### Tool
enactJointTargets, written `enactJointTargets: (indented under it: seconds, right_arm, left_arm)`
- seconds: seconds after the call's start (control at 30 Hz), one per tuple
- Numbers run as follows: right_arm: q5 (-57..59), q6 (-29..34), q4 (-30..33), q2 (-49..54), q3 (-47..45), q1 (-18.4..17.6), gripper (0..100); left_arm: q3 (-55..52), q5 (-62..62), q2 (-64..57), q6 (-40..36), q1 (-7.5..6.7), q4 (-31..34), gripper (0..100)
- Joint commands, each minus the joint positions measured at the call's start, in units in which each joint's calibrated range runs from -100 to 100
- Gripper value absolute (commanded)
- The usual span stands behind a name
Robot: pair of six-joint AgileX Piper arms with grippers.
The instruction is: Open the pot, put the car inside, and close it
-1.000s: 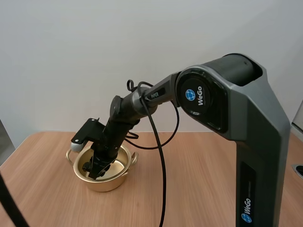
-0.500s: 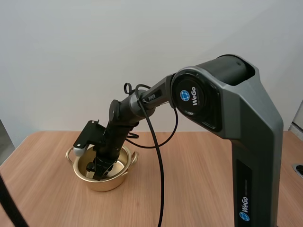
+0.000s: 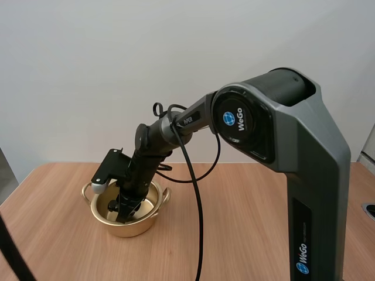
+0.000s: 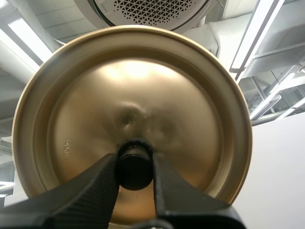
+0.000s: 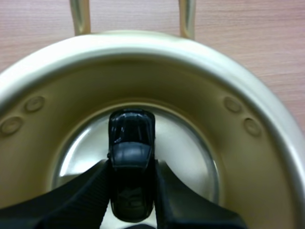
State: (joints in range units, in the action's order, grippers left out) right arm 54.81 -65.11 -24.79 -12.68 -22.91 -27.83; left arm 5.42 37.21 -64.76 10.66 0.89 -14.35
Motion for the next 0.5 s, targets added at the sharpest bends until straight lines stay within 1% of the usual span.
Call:
enactJointTargets:
  seconds: [0.0, 0.03, 0.13, 0.2, 0.23, 0.4, 0.47]
  right_arm:
    - [-0.1, -0.1, 0.0, 0.0, 0.0, 0.0, 0]
    - [-0.1, 0.1, 0.0, 0.0, 0.0, 0.0, 1]
    - [-0.1, 0.7, 0.3, 0.0, 0.0, 0.0, 23]
    - [-0.2, 0.9, 0.4, 0.0, 0.0, 0.0, 31]
    - [-0.2, 1.0, 0.7, 0.0, 0.0, 0.0, 32]
    - [-0.4, 1.6, 2.0, 0.0, 0.0, 0.0, 32]
    - [-0.8, 2.9, 2.9, 0.0, 0.0, 0.0, 33]
  left_arm:
    - [0.0, 0.1, 0.0, 0.1, 0.03, -0.1, 0]
    - [0.0, 0.1, 0.0, 0.1, 0.03, -0.1, 0]
    - [0.0, 0.1, 0.0, 0.1, 0.03, -0.1, 0]
    - [0.0, 0.1, 0.0, 0.1, 0.03, -0.1, 0]
    - [0.0, 0.1, 0.0, 0.1, 0.03, -0.1, 0]
    - [0.0, 1.6, 0.0, 0.1, 0.03, -0.1, 0]
    - [0.0, 2.4, 0.0, 0.1, 0.03, -0.1, 0]
